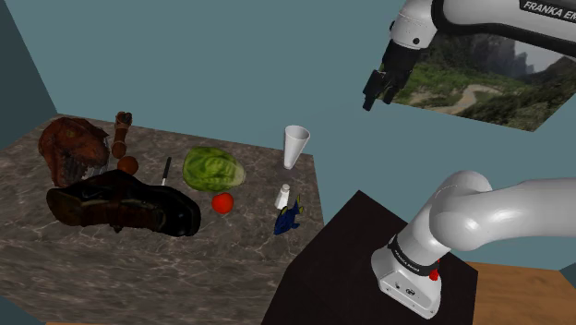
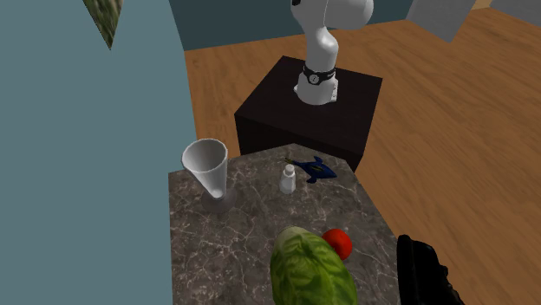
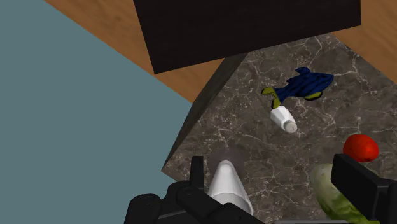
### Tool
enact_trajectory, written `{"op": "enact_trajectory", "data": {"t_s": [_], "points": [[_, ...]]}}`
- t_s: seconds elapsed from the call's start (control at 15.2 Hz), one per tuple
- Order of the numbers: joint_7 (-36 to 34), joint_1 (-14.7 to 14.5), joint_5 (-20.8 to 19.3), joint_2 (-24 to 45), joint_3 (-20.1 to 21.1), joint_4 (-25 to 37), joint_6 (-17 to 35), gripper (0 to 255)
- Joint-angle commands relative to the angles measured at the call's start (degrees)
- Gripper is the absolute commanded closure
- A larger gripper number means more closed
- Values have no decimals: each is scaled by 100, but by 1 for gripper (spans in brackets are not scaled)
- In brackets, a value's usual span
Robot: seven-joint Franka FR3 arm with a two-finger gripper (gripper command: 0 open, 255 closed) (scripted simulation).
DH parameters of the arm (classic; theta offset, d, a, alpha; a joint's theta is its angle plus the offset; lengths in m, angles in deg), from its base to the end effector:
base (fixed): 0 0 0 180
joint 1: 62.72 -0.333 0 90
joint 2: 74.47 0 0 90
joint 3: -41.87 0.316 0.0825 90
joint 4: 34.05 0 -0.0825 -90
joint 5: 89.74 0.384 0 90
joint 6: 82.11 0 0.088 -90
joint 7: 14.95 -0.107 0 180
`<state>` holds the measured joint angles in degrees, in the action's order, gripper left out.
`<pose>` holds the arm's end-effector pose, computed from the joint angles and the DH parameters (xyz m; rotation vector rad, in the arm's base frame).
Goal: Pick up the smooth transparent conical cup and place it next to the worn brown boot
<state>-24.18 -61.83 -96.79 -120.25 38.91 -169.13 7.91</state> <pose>0.3020 -0.0384 0.5937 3.0388 -0.3258 0.0253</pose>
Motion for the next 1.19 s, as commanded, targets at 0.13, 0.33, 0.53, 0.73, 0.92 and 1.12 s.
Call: {"op": "enact_trajectory", "data": {"t_s": [0.13, 0.33, 0.53, 0.73, 0.92, 1.12], "points": [[-6, -14, -29, 334, -15, -52, 354, 0], [-15, -36, -73, 877, -39, -70, 868, 0], [-25, -54, -116, 1464, -60, -16, 1354, 0], [-33, -67, -155, 2085, -77, 108, 1803, 0], [-40, -76, -190, 2730, -88, 301, 2207, 0], [-46, -84, -222, 3392, -96, 563, 2561, 0]]}}
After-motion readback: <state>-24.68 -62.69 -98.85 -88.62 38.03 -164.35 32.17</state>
